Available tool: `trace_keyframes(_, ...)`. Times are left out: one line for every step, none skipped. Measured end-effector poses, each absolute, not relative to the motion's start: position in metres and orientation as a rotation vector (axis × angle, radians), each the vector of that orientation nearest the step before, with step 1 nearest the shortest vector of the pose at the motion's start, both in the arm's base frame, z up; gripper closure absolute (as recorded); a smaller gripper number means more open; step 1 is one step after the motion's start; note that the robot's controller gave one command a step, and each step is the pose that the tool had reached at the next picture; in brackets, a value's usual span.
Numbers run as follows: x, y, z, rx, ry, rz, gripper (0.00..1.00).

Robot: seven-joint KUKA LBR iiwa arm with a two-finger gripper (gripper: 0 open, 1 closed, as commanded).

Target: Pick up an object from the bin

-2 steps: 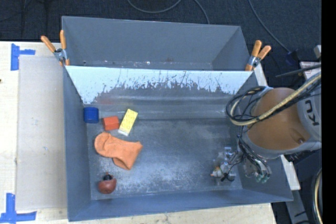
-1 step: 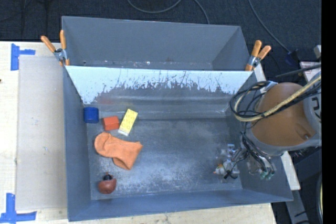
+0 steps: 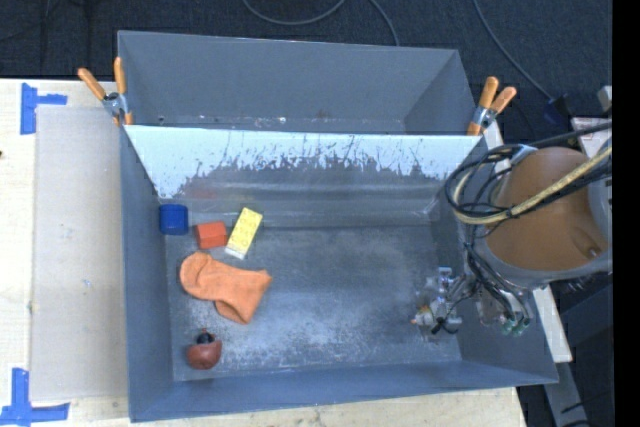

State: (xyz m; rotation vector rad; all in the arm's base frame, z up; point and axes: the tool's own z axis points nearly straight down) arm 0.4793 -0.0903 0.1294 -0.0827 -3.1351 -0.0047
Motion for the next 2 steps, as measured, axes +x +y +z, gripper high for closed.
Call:
trace_keyframes(0.478, -0.090, 0.143, -0.081, -3.129, -0.006, 1.00)
trace_keyframes(0.478, -0.090, 0.159, -0.080, -3.129, -0.006, 1.00)
